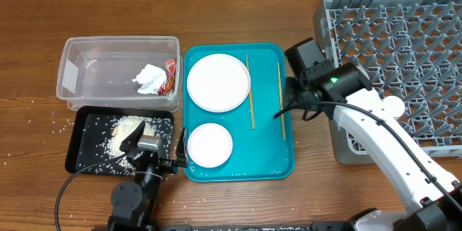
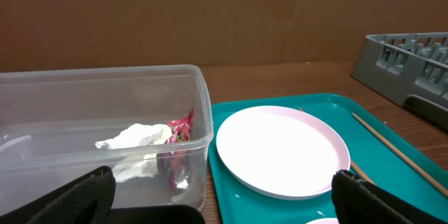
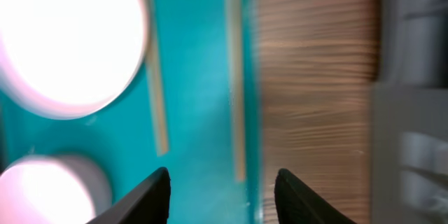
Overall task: Sort waste into correct bins and load items into the dishwasher
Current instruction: 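Grasp a wooden chopstick on the teal tray with the right gripper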
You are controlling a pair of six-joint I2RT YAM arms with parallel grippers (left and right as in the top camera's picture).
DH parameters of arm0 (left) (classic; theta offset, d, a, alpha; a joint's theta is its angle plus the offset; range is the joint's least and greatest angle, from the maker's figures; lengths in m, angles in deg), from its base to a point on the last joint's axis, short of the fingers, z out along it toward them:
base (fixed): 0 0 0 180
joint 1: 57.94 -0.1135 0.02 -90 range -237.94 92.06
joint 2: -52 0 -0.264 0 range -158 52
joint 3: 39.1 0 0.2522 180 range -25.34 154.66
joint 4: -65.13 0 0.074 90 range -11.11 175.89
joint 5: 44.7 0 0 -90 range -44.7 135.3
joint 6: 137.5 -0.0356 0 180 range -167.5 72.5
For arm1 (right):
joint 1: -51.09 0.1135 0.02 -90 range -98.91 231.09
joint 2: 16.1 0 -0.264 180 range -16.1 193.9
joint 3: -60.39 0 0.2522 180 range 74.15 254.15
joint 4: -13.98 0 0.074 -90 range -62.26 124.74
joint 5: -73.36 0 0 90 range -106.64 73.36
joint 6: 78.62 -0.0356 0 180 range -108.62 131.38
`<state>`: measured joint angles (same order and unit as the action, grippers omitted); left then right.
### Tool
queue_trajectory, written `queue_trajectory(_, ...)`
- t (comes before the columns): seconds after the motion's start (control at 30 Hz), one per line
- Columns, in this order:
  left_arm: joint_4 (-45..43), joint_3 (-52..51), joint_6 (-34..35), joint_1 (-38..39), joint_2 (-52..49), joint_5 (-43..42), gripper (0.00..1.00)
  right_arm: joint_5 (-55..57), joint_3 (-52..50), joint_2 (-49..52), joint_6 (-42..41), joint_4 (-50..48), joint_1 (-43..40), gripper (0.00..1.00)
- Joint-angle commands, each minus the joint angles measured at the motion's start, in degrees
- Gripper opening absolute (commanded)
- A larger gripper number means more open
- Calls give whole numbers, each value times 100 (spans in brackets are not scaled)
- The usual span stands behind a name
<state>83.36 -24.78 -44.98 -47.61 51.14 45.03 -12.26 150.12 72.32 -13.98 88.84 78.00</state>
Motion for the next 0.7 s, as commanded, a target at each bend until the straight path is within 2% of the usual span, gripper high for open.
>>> queue_trajectory(0.0, -7, -28, -109, -70, 59, -42, 100, -1023, 59, 374, 487, -61, 118, 43)
queue_trajectory(0.23, -7, -28, -109, -70, 59, -42, 100, -649, -155, 1602, 610, -448, 120, 35)
queue_trajectory(0.33, -7, -28, -109, -70, 59, -42, 100, -245, -166, 2044, 610, -785, 114, 35)
queue_trajectory(0.53, -7, -28, -109, -70, 59, -42, 100, 136, -173, 2396, 610, -907, 109, 34)
queue_trajectory(0.57, -7, -28, -109, -70, 59, -42, 100, 94, -177, 2444, 610, -918, 109, 28)
queue_trajectory(0.67, -7, -28, -109, -70, 59, -42, 100, -26, -177, 2573, 603, -896, 109, 26)
